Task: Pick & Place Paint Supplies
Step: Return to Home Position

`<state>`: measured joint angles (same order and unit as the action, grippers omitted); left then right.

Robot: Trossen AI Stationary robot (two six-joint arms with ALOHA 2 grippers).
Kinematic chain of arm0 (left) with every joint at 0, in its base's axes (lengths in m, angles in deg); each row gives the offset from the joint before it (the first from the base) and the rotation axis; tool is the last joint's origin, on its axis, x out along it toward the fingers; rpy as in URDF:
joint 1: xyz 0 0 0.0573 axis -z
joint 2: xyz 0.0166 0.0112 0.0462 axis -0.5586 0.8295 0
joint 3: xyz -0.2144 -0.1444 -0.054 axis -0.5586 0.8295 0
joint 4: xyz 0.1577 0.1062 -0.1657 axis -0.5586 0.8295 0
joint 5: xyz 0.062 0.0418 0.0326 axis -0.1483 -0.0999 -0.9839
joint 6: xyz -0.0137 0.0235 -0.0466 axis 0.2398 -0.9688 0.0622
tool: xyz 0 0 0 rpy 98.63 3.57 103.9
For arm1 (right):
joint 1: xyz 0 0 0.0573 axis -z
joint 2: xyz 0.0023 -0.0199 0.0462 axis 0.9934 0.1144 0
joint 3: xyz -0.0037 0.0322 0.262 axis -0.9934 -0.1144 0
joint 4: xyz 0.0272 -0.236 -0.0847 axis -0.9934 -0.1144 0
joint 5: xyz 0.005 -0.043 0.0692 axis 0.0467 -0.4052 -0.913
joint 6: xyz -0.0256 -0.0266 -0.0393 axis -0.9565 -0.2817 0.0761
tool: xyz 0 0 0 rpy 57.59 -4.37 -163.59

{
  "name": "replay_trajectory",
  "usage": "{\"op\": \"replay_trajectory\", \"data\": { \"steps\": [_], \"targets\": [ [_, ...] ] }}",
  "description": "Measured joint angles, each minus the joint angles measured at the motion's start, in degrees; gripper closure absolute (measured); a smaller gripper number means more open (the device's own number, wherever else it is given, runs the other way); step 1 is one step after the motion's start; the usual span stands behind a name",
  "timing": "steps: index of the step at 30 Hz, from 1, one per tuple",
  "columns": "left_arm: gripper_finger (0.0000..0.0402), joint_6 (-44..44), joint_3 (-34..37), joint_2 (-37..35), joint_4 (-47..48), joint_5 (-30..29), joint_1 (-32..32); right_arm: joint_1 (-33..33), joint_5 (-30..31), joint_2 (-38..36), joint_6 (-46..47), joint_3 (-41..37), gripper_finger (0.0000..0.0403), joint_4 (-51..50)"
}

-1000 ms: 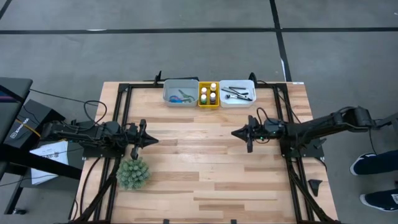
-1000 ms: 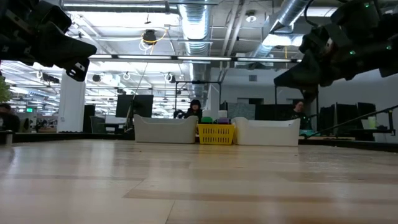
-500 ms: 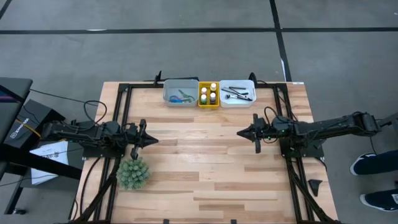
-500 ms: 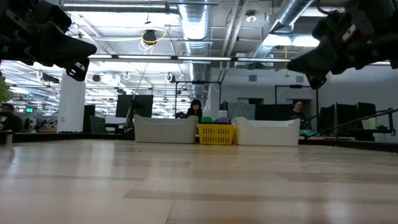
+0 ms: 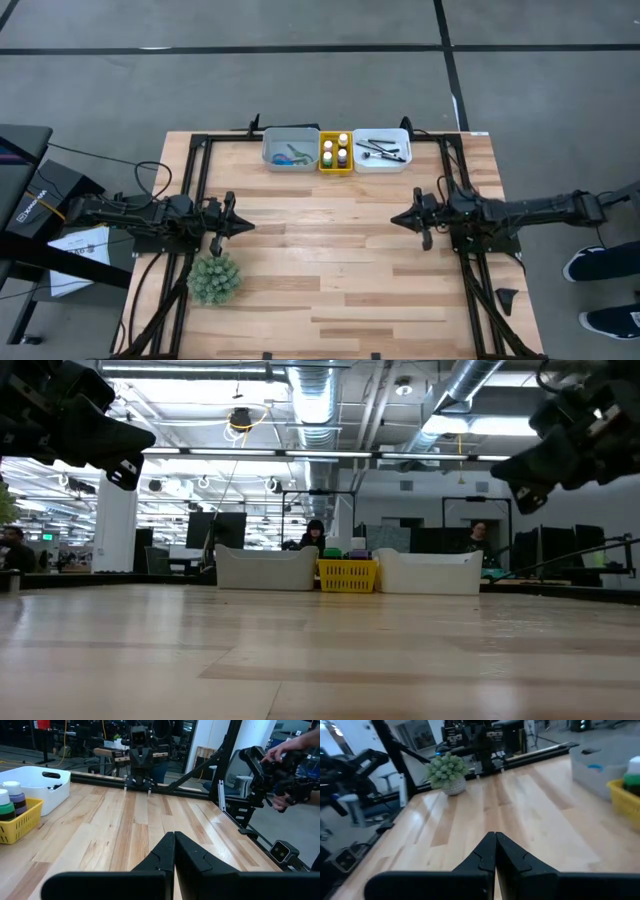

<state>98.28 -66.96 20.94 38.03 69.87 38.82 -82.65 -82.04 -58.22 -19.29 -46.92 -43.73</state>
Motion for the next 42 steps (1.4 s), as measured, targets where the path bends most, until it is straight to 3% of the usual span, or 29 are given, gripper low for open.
{"op": "replay_trajectory", "data": {
  "steps": [8,18,31,42],
  "targets": [
    [0.0402,0.00,0.00,0.00,0.02,0.00,0.00,0.00,-1.93,-6.74,-0.37,-2.15,0.0403,-0.76],
    [0.0402,0.00,0.00,0.02,0.04,-0.02,-0.02,-0.06,-1.82,-19.33,-4.27,-2.21,0.0403,-12.20],
    [0.0402,0.00,0.00,0.02,0.02,-0.01,-0.02,-0.43,-1.75,-24.71,-9.22,-2.25,0.0403,-12.26],
    [0.0402,0.00,-0.01,0.00,0.02,0.00,-0.02,-0.76,-1.67,-24.65,-12.73,-2.28,0.0403,-12.28]
  ]
}}
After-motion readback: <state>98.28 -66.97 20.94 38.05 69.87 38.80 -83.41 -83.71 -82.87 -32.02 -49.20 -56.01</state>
